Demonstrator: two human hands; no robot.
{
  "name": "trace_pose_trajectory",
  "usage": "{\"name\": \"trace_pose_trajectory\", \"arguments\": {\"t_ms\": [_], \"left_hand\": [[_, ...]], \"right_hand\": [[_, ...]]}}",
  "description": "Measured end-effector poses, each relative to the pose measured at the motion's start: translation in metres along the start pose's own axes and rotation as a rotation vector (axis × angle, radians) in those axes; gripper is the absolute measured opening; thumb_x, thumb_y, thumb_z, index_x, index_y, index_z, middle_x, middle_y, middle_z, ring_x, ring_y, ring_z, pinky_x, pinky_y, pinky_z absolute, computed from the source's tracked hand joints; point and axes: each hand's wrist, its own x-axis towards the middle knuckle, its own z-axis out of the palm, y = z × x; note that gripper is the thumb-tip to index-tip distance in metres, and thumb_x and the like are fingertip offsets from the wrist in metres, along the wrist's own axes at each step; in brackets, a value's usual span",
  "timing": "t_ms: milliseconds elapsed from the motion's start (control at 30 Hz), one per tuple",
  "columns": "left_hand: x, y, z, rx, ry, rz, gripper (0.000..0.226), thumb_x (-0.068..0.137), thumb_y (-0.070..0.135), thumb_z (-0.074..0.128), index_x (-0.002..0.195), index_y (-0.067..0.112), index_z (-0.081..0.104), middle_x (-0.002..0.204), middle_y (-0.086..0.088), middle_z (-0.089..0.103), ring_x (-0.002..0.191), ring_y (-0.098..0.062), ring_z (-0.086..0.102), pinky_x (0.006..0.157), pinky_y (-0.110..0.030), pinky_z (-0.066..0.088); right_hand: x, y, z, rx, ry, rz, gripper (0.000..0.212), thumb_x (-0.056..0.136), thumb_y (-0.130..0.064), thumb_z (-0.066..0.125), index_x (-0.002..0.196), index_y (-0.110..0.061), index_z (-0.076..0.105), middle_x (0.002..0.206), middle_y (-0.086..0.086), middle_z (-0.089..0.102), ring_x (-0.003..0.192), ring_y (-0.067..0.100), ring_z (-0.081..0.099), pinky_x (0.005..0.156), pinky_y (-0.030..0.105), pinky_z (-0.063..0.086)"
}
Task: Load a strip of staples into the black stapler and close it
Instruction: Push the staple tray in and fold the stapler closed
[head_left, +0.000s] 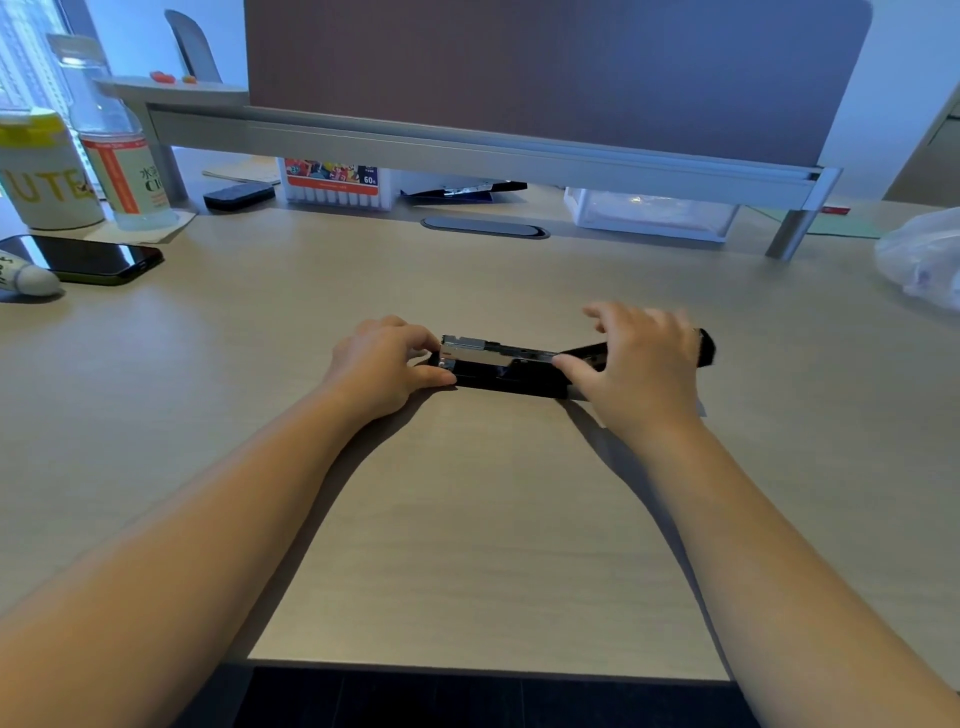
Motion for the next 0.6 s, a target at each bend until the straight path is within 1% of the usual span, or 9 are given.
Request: {"name": "trace_pose_trajectory", "arguments": {"t_ms": [100, 167, 267, 400, 467, 500, 533, 567, 600], "left_hand": [[0.001, -0.005, -0.003, -0.039, 0.020, -0.035, 0.034, 0.075, 0.034, 0.062, 0.105, 0.017, 0.061, 0.116, -0.011, 0.057, 0.111, -0.029, 0.044, 0.093, -0.044, 0.039], [0.001, -0.005, -0.004, -0.061, 0.022, -0.040, 0.034, 0.075, 0.033, 0.063, 0.104, 0.016, 0.061, 0.114, -0.012, 0.058, 0.110, -0.029, 0.045, 0.094, -0.045, 0.040], [0.000, -0.005, -0.003, -0.067, 0.019, -0.040, 0.034, 0.076, 0.032, 0.063, 0.105, 0.016, 0.061, 0.114, -0.012, 0.057, 0.110, -0.029, 0.046, 0.094, -0.045, 0.040], [0.001, -0.005, -0.003, -0.064, 0.015, -0.044, 0.034, 0.076, 0.033, 0.062, 0.106, 0.017, 0.060, 0.114, -0.011, 0.057, 0.109, -0.029, 0.046, 0.093, -0.045, 0.041], [0.001, -0.005, -0.002, -0.064, 0.018, -0.044, 0.034, 0.076, 0.033, 0.062, 0.106, 0.017, 0.060, 0.113, -0.011, 0.058, 0.108, -0.028, 0.046, 0.091, -0.044, 0.040], [0.002, -0.005, -0.001, -0.060, 0.016, -0.043, 0.034, 0.076, 0.033, 0.062, 0.106, 0.017, 0.060, 0.113, -0.010, 0.058, 0.108, -0.028, 0.046, 0.090, -0.043, 0.040], [0.002, -0.004, -0.001, -0.056, 0.013, -0.042, 0.034, 0.076, 0.033, 0.061, 0.106, 0.016, 0.059, 0.113, -0.010, 0.058, 0.108, -0.028, 0.046, 0.090, -0.043, 0.040], [0.002, -0.004, -0.001, -0.054, 0.010, -0.039, 0.035, 0.077, 0.033, 0.061, 0.107, 0.016, 0.059, 0.113, -0.011, 0.058, 0.107, -0.028, 0.047, 0.090, -0.043, 0.040], [0.002, -0.004, -0.001, -0.053, 0.009, -0.035, 0.035, 0.077, 0.033, 0.061, 0.107, 0.015, 0.059, 0.113, -0.011, 0.058, 0.107, -0.028, 0.047, 0.089, -0.043, 0.040]], "right_hand": [[0.001, 0.011, -0.001, 0.010, 0.069, 0.183, 0.059, 0.078, -0.041, 0.059, 0.126, -0.013, 0.039, 0.131, 0.013, 0.047, 0.130, 0.032, 0.030, 0.114, 0.051, 0.007], [0.001, 0.012, -0.001, 0.150, 0.089, 0.296, 0.071, 0.075, -0.040, 0.064, 0.131, -0.011, 0.030, 0.138, 0.015, 0.036, 0.131, 0.032, 0.025, 0.114, 0.048, 0.014], [0.000, 0.009, -0.002, 0.494, 0.067, 0.473, 0.088, 0.072, -0.032, 0.070, 0.136, -0.012, 0.013, 0.145, 0.012, 0.021, 0.132, 0.028, 0.025, 0.106, 0.043, 0.028], [0.003, 0.010, 0.001, 0.818, 0.133, 0.599, 0.096, 0.070, -0.016, 0.073, 0.138, -0.011, 0.004, 0.145, 0.014, 0.027, 0.131, 0.025, 0.031, 0.105, 0.031, 0.026], [0.005, 0.010, 0.004, 0.927, 0.173, 0.667, 0.096, 0.070, -0.012, 0.073, 0.138, -0.012, 0.005, 0.142, 0.015, 0.033, 0.129, 0.025, 0.034, 0.106, 0.031, 0.026], [0.006, 0.010, 0.006, 0.978, 0.185, 0.700, 0.093, 0.070, -0.010, 0.073, 0.137, -0.012, 0.009, 0.140, 0.015, 0.037, 0.127, 0.027, 0.038, 0.109, 0.034, 0.029], [0.007, 0.010, 0.007, 1.028, 0.192, 0.722, 0.087, 0.069, -0.009, 0.073, 0.135, -0.011, 0.016, 0.134, 0.016, 0.044, 0.123, 0.028, 0.043, 0.109, 0.040, 0.034], [0.009, 0.010, 0.009, 1.084, 0.197, 0.722, 0.074, 0.070, -0.007, 0.072, 0.129, -0.008, 0.028, 0.122, 0.016, 0.052, 0.114, 0.029, 0.051, 0.105, 0.044, 0.040], [0.009, 0.009, 0.009, 1.143, 0.187, 0.706, 0.057, 0.072, -0.005, 0.069, 0.120, -0.005, 0.038, 0.106, 0.011, 0.058, 0.103, 0.027, 0.057, 0.097, 0.045, 0.047]]}}
